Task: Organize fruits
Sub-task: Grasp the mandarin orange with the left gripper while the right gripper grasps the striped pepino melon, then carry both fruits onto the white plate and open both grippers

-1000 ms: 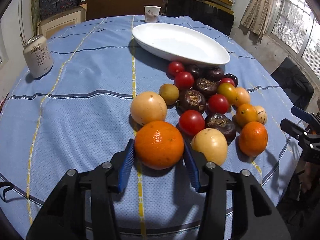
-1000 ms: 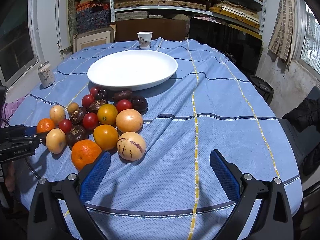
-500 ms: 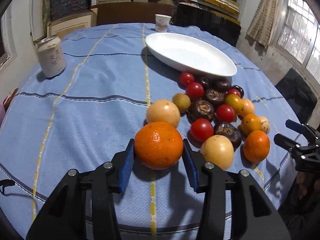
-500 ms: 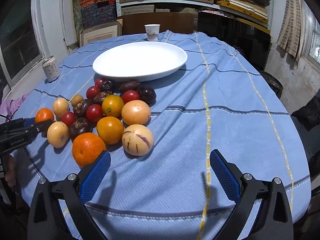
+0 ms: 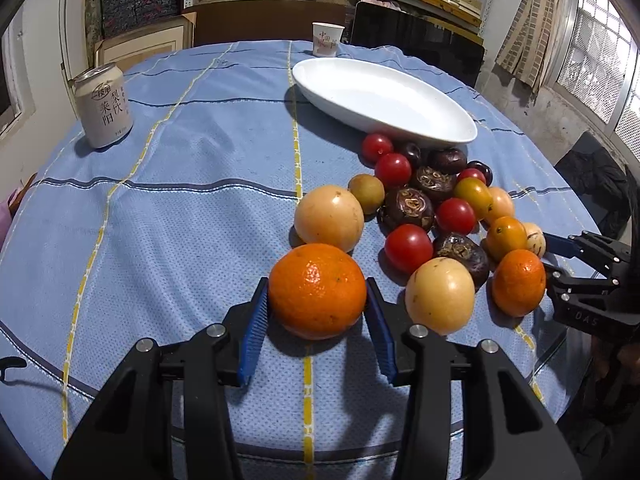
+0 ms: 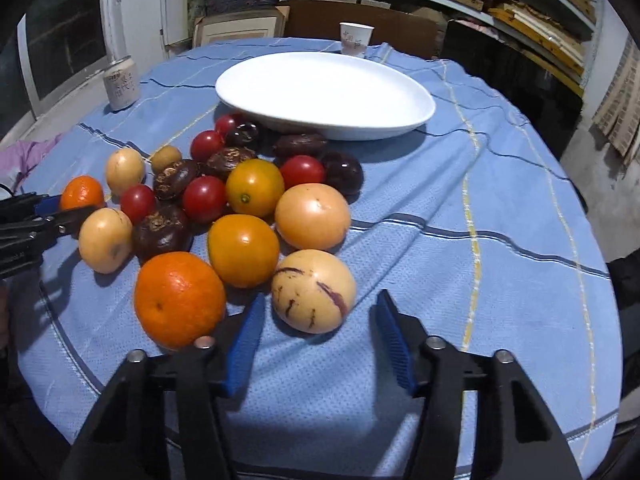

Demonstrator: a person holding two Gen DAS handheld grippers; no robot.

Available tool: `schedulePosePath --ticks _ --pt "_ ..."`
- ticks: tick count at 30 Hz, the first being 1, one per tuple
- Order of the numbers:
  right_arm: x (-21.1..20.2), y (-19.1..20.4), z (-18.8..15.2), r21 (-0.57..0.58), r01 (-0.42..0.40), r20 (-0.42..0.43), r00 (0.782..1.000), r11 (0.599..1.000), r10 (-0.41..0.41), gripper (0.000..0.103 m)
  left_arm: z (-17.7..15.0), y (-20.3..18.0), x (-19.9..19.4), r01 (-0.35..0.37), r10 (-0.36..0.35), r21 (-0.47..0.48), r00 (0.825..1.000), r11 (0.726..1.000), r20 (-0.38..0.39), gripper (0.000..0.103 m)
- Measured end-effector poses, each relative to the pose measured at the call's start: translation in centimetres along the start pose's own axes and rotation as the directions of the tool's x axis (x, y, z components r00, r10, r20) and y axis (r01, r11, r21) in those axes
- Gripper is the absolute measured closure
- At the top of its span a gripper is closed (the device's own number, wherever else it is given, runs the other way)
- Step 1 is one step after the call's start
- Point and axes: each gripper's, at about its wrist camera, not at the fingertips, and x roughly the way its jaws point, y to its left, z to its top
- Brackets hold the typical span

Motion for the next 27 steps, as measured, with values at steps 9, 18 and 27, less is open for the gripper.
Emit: schedulePosePath --ticks 9,18,27 --pt "-0.3 0.4 -0.3 -0.004 -0.001 0.027 1.0 1.0 0.001 0.062 0.0 0.0 0.0 0.001 -0.001 -0.002 1.0 1.0 0.0 0.058" --pt "-0.9 -0.5 -0.8 0.045 -0.018 0.033 0.999 0.999 0.016 0.062 0.0 0.1 -0.8 -0.002 0.002 -0.007 1.0 1.0 0.017 0.058" --pt "-3.2 -2.5 0.4 0.085 -0.05 0.095 0.995 0.995 0.042 0.062 1.3 -0.8 -2.8 0.017 -0.018 0.019 0.997 1.0 0.071 0.058"
